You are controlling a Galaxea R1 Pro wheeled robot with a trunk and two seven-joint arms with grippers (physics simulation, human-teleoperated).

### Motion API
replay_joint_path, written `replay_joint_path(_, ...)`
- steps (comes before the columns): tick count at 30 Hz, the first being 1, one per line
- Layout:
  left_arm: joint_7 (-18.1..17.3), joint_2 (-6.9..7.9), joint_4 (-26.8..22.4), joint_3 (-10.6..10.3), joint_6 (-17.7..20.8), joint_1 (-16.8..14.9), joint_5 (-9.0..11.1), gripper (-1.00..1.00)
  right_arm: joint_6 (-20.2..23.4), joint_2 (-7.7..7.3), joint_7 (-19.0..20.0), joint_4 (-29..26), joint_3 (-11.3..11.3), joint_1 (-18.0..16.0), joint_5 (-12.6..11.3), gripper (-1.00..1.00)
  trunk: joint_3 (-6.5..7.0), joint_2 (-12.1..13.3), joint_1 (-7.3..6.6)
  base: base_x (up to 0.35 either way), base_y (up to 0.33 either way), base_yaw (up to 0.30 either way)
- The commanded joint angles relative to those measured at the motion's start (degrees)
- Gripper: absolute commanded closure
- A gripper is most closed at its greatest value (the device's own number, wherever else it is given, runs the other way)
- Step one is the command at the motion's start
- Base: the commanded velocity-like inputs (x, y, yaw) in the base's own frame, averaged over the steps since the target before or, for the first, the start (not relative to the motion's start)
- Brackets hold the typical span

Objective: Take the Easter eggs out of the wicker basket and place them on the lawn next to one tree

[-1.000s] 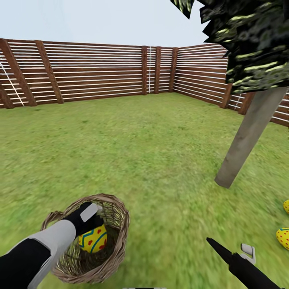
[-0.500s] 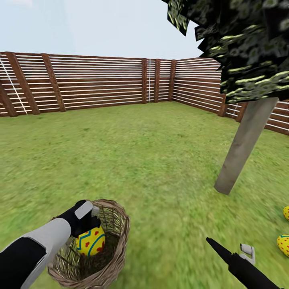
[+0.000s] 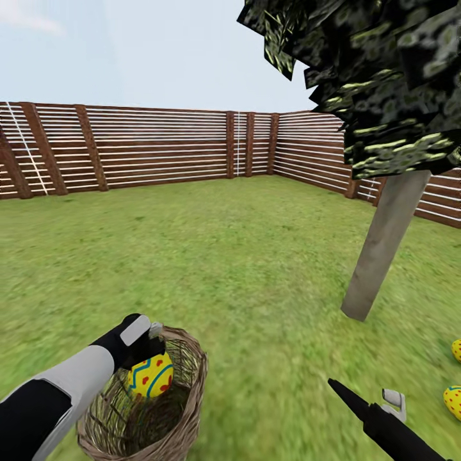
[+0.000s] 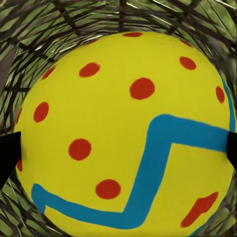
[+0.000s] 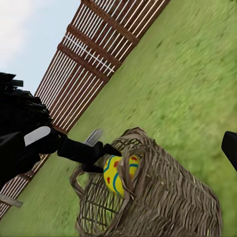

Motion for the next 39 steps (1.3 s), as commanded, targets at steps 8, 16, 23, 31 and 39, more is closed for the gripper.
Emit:
replay_joint_path(8, 0.3, 0.06, -4.17, -0.49, 1.29, 0.14, 0.48, 1.0, 0.43, 0.19, 0.0, -0.04, 0.02, -0.01, -0.16, -1.0, 1.73, 0.09, -0.21, -0.059, 0.0, 0.0)
replay_joint_path(16, 0.31, 0.06, -4.78, -0.49, 1.37, 0.17, 0.4, 1.0, 0.4, 0.2, 0.0, -0.05, 0.18, -0.01, -0.16, -1.0, 3.51, 0.2, -0.42, -0.067, 0.0, 0.0)
replay_joint_path(23, 0.53, 0.14, -10.41, -0.57, 1.97, 0.25, 0.24, 1.0, 0.38, 0.21, 0.0, -0.05, 0.38, -0.01, -0.16, -1.0, 5.06, 0.29, -0.6, -0.001, 0.0, 0.0)
replay_joint_path(31, 0.63, 1.78, -17.7, -0.56, 2.37, 0.48, 0.16, 1.0, 0.38, 0.22, -0.38, 0.0, 0.56, -0.04, 0.13, -1.0, 6.71, 1.53, -1.37, 0.0, 0.0, 0.0)
replay_joint_path(39, 0.66, 1.94, -20.36, -0.57, 2.28, 0.57, -0.13, 1.0, 0.38, 0.3, -1.12, -0.03, 0.57, -0.07, -0.07, -1.0, 8.15, 4.73, -3.12, 0.0, 0.0, -0.003)
